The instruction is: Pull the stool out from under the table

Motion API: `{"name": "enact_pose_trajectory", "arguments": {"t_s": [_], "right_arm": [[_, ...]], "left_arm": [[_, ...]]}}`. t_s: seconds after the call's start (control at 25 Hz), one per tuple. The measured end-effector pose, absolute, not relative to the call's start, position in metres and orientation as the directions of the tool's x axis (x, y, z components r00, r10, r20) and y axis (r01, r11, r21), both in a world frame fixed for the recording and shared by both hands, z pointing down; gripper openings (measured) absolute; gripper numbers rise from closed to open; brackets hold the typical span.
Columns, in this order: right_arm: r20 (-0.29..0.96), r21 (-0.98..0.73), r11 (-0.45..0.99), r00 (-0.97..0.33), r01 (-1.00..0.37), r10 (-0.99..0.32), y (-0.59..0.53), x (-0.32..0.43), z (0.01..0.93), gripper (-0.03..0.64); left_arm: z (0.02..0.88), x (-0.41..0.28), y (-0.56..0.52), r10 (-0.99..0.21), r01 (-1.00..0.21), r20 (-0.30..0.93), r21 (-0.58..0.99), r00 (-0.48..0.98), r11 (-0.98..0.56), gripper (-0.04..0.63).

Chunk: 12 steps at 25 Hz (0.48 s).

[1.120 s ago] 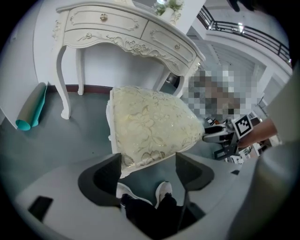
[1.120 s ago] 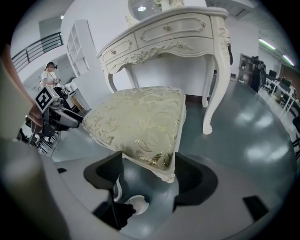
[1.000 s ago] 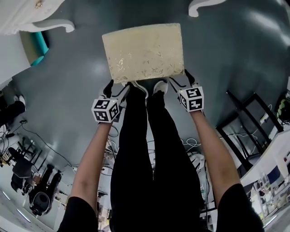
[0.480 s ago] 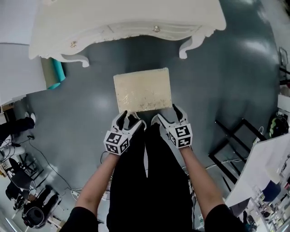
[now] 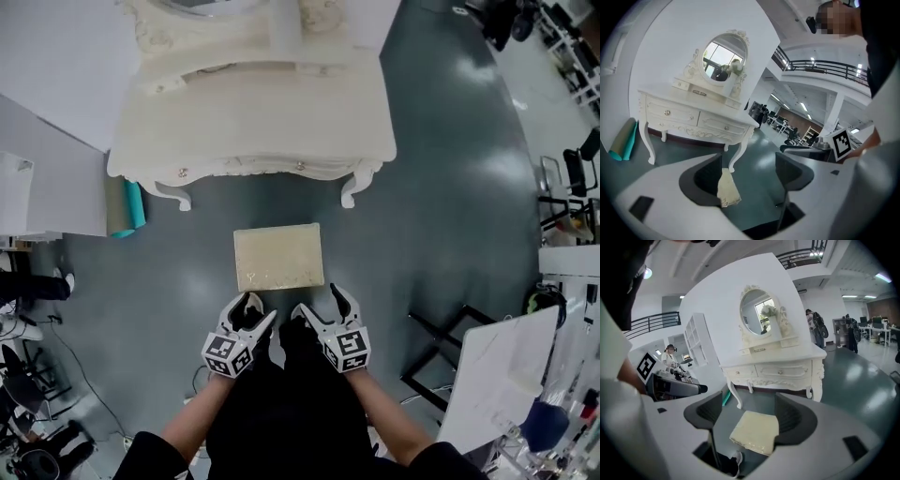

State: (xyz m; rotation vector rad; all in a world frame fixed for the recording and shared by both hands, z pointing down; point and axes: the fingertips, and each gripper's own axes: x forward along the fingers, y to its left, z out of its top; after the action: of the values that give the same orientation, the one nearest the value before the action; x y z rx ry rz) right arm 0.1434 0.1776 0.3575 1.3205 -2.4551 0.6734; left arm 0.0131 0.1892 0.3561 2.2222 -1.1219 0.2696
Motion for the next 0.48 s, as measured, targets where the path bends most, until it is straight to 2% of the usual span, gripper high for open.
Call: {"name": "enact_pose_trajectory", "arguments": {"t_s": [0.16, 0.32, 0.4, 0.48], "right_arm": [[0.368, -0.275, 0.505, -0.575, -0.818, -0.731, 0.172, 0.124, 0.277, 0.364], [0.284, -0.269, 0.551, -0.612, -0.79, -0.738, 0.179, 0.104, 0.211, 0.351], [0.251, -0.244, 0.568, -0.617, -0.786, -0.746, 0.179, 0.094, 0.187, 0.32], [0.234, -0.194, 0.582, -0.613, -0.79, -0.754, 0.181, 0.084, 0.172, 0.249]], "left_arm": [[0.29, -0.003, 0.19, -0.707, -0.783, 0.391, 0.489, 0.59, -0.383, 0.37], [0.234, -0.022, 0.192, -0.771, -0.812, 0.323, 0.426, 0.549, -0.399, 0.357], [0.211, -0.024, 0.192, -0.774, -0.79, 0.266, 0.427, 0.574, -0.44, 0.345], [0.189, -0.025, 0.196, -0.761, -0.732, 0.194, 0.493, 0.62, -0.471, 0.342]]}}
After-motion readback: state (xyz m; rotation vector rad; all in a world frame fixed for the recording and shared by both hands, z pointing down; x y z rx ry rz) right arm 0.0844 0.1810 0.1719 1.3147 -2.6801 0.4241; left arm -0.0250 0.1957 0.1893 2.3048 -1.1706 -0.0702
